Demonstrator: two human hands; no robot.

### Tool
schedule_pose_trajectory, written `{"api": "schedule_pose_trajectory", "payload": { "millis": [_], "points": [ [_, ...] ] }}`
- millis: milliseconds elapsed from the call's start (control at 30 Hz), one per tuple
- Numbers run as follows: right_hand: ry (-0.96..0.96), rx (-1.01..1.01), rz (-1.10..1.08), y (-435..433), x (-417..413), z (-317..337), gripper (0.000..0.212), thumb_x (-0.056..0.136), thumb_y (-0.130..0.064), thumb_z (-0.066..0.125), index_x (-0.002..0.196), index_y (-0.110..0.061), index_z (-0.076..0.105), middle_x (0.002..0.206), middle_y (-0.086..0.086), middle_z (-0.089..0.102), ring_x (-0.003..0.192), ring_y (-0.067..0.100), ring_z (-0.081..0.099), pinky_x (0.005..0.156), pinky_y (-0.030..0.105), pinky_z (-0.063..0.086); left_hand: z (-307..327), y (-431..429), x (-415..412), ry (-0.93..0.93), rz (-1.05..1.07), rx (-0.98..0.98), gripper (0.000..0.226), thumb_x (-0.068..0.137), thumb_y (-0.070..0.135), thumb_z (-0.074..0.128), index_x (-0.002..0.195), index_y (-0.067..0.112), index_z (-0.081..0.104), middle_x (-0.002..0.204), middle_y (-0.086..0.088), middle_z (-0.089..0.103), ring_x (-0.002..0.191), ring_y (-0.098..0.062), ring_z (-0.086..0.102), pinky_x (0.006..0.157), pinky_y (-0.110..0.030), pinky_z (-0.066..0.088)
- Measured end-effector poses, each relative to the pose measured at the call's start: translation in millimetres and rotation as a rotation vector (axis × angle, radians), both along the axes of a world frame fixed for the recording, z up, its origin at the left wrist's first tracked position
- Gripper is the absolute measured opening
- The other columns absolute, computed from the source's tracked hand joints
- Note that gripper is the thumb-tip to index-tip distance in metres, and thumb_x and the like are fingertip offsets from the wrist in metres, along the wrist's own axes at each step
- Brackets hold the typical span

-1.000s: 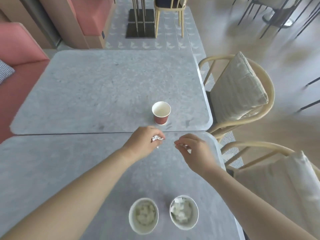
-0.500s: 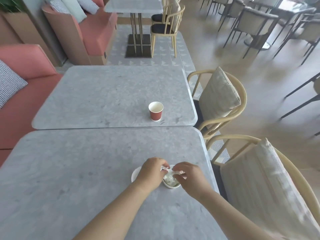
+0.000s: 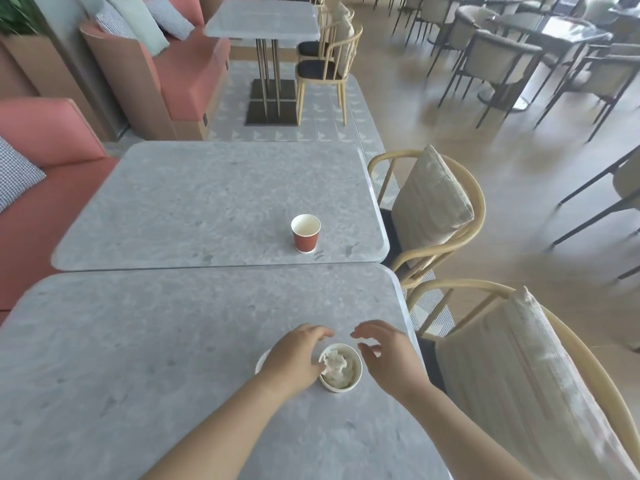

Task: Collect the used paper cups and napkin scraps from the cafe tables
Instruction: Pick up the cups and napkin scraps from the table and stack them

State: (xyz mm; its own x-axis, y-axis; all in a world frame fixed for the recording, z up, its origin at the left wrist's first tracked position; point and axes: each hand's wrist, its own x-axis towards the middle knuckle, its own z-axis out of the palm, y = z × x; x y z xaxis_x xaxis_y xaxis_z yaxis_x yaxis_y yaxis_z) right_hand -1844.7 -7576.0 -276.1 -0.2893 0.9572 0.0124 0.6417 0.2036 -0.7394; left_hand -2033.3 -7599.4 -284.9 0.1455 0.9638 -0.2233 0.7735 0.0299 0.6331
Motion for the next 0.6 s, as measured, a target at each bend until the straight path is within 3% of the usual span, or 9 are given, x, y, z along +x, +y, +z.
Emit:
{"api": "schedule_pose_trajectory", "payload": {
  "millis": [167, 333, 600],
  "points": [
    [-0.009, 0.036, 0.087, 42, -28, -5, 0.023, 0.080, -0.001, 0.060, 0.092, -0.019, 0.069, 0.098, -0.009, 0.062, 0.084, 0.005, 0.059, 0.074, 0.020, 0.053, 8, 32, -29, 0.060, 0.042, 0.046, 0.045, 0.081, 0.020, 0.060, 0.124, 0.030, 0.050, 0.129, 0.009, 0.050, 0.113, -0.011, 0.051, 0.095, -0.027, 0.043],
    [-0.014, 0.053, 0.107, 96, -53, -16, 0.022, 0.080, -0.004, 0.062, 0.093, -0.020, 0.069, 0.102, -0.005, 0.064, 0.093, 0.010, 0.061, 0.081, 0.023, 0.050, 12, 95, -56, 0.110, 0.090, 0.095, 0.043, 0.082, 0.019, 0.059, 0.124, 0.024, 0.051, 0.130, 0.002, 0.048, 0.116, -0.017, 0.050, 0.095, -0.031, 0.043],
    [0.006, 0.029, 0.079, 201, -88, -46, 0.031, 0.080, -0.010, 0.064, 0.109, -0.021, 0.061, 0.104, -0.004, 0.060, 0.086, 0.007, 0.054, 0.078, 0.032, 0.051, -17, 203, -76, 0.271, 0.090, 0.130, 0.054, 0.083, 0.023, 0.057, 0.133, 0.030, 0.037, 0.127, 0.000, 0.048, 0.116, -0.024, 0.048, 0.084, -0.039, 0.048]
  ]
}}
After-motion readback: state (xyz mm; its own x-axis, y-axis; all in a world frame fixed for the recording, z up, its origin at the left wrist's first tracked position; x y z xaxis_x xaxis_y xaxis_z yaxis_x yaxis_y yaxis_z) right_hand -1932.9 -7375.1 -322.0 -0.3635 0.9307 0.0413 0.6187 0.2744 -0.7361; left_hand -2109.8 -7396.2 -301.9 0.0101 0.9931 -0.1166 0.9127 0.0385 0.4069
